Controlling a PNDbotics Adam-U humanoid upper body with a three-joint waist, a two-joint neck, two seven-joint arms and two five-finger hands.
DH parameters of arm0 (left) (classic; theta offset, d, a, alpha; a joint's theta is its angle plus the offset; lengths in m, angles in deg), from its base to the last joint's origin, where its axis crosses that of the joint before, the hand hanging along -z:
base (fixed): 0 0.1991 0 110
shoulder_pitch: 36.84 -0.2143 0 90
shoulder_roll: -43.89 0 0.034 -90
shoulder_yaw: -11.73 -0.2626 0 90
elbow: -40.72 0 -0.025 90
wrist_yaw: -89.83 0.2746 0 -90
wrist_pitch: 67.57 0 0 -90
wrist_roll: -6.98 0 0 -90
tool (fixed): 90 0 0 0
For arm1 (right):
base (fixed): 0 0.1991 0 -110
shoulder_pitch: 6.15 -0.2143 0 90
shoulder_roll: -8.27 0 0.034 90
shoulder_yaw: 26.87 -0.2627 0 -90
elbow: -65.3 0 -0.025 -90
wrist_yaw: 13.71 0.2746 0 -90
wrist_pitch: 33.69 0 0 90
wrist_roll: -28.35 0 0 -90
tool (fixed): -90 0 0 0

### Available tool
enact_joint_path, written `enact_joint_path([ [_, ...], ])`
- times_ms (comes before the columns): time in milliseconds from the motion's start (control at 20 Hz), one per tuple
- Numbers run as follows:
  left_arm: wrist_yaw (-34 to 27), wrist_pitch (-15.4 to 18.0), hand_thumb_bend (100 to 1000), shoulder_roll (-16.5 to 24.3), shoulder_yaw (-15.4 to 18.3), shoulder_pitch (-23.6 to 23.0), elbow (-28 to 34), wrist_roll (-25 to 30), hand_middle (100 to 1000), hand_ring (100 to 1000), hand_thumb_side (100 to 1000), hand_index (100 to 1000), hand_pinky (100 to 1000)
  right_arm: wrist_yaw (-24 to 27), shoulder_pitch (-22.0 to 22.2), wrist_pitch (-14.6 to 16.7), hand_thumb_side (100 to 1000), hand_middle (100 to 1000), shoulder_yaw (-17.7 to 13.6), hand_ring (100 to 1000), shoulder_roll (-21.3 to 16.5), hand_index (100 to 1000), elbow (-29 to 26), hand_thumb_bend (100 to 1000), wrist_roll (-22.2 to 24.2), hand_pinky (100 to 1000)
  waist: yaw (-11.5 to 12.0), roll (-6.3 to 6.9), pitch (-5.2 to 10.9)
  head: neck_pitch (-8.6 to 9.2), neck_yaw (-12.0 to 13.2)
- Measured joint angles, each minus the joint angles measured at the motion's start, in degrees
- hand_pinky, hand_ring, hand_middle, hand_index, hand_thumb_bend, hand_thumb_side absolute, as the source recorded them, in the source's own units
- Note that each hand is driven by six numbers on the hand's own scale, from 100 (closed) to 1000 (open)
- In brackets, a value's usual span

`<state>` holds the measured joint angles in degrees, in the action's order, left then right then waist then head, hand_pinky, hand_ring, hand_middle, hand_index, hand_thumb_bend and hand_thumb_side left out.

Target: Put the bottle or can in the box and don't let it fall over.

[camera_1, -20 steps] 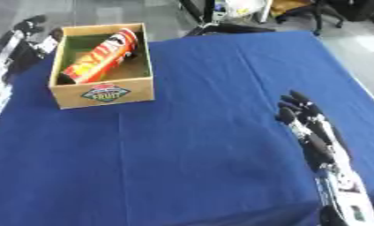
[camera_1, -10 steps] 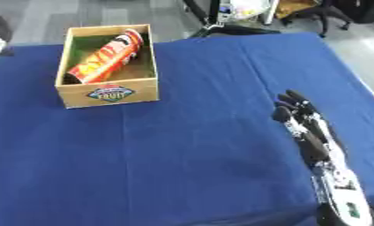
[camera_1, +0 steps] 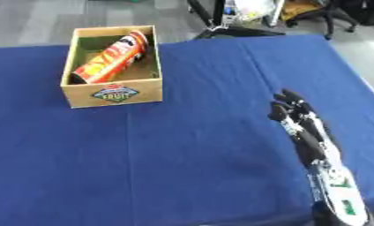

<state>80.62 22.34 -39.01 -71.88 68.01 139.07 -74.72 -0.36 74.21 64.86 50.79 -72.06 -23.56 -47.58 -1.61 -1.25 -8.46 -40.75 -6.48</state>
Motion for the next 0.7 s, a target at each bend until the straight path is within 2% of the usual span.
enact_joint_path([
  [150, 2.45, -0.40, 365, -1.85, 2.07, -2.50, 1.19, 0.70, 960, 963, 810, 972, 775, 0.00, 0.14, 0.00, 431, 844, -0.03, 890, -0.01, 921, 0.00, 553, 0.00, 797, 0.24, 0.03, 0.07, 0.00, -0.25],
  [200, 3.30, -0.39, 363, -2.41, 2.75, -3.07, 1.30, 1.09, 962, 967, 738, 980, 780, -0.01, 0.14, -0.01, 431, 843, -0.03, 890, -0.01, 920, 0.00, 553, 0.00, 797, 0.35, 0.00, 0.10, 0.00, -0.29],
  [250, 4.19, -0.23, 267, -2.90, 3.38, -3.53, 1.33, 1.53, 963, 967, 619, 982, 785, -0.02, 0.14, -0.01, 430, 843, -0.05, 890, -0.01, 920, 0.00, 552, 0.00, 798, 0.40, -0.02, 0.15, 0.00, -0.33],
  [350, 5.79, 0.35, 100, -3.58, 4.46, -3.99, 1.51, 2.27, 965, 968, 481, 984, 790, -0.04, 0.14, -0.02, 431, 843, -0.27, 890, -0.01, 920, 0.00, 552, -0.02, 797, 0.44, -0.08, 0.33, 0.00, -0.45],
  [400, 6.38, 0.62, 100, -3.81, 4.89, -4.17, 1.62, 2.54, 965, 968, 481, 984, 790, -0.09, 0.14, -0.03, 431, 843, -0.33, 890, -0.01, 920, 0.00, 552, -0.03, 797, 0.50, -0.12, 0.39, 0.00, -0.48],
  [450, 6.89, 0.89, 100, -3.92, 5.25, -4.31, 1.63, 2.75, 970, 973, 421, 989, 797, -0.13, 0.14, -0.06, 430, 843, -0.34, 890, -0.01, 917, 0.00, 551, -0.06, 797, 0.56, -0.15, 0.41, 0.00, -0.50],
  [500, 7.27, 1.14, 100, -3.92, 5.52, -4.33, 1.63, 2.87, 971, 974, 408, 990, 798, -0.14, 0.14, -0.08, 430, 843, -0.34, 890, -0.01, 915, 0.00, 552, -0.09, 797, 0.61, -0.17, 0.41, 0.00, -0.53],
  [700, 7.52, 2.04, 100, -3.93, 6.02, -4.44, 1.64, 3.26, 982, 982, 397, 995, 807, -0.21, 0.14, -0.13, 434, 843, -0.35, 890, -0.01, 915, 0.00, 550, -0.11, 798, 0.69, -0.18, 0.41, 0.01, -0.54],
])
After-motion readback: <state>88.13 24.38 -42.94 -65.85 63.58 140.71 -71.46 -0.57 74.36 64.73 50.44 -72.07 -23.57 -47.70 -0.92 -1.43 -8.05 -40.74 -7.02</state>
